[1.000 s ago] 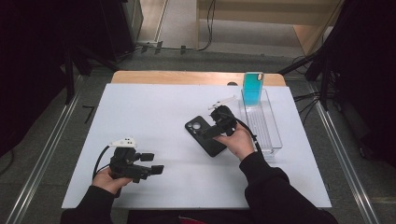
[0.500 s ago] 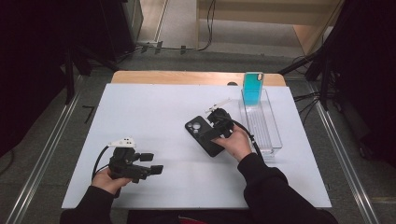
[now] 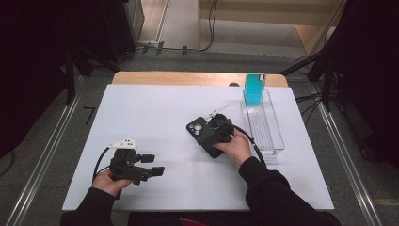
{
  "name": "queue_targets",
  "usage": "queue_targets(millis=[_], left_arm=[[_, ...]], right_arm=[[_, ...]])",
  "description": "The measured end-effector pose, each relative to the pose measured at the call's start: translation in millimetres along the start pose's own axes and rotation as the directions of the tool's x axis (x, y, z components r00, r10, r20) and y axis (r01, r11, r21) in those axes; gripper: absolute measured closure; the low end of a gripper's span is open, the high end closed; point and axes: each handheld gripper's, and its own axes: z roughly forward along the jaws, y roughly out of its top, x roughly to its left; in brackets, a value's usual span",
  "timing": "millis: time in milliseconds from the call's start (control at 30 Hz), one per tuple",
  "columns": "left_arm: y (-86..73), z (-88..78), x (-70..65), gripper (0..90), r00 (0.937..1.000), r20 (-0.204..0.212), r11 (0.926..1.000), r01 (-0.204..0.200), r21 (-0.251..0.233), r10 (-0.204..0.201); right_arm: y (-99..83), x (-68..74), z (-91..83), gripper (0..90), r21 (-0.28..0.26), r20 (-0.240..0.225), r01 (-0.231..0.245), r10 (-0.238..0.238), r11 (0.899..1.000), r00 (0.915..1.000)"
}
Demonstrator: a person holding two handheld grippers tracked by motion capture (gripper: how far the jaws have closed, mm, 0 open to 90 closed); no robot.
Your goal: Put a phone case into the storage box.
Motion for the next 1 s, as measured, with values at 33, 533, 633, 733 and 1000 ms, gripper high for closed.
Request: queue_targets(millis=[33,533,633,733,1000], left_arm=[[0.0,0.0,0.1,23.6,1.0,0.0,1.0,0.001,0.0,-0.001],[0.0,0.5,0.3,23.6,1.0,-0.002,1.0,0.006,0.003,-0.006],[0.0,0.7,0.3,23.6,1.0,-0.003,1.0,0.007,0.004,-0.007],[0.0,0.6,0.3,23.7,1.0,-0.003,1.0,0.007,0.004,-0.007],[0.2,1.1,0.4,23.6,1.0,-0.005,1.0,0.008,0.006,-0.008]], right_arm=[[-1.0,0.8,1.8,0.0,0.001,0.003,0.005,-0.005,1.0,1.0],[-5.7,12.0,4.9,5.2,0.005,0.117,0.086,-0.086,0.996,0.9893],[-6.8,11.9,5.0,5.5,-0.002,0.121,0.093,-0.092,0.996,0.9884],[-8.3,12.6,5.0,6.5,-0.009,0.124,0.1,-0.098,0.995,0.9874],[-13.0,13.8,3.5,11.0,-0.044,0.131,0.093,-0.087,0.995,0.9876]])
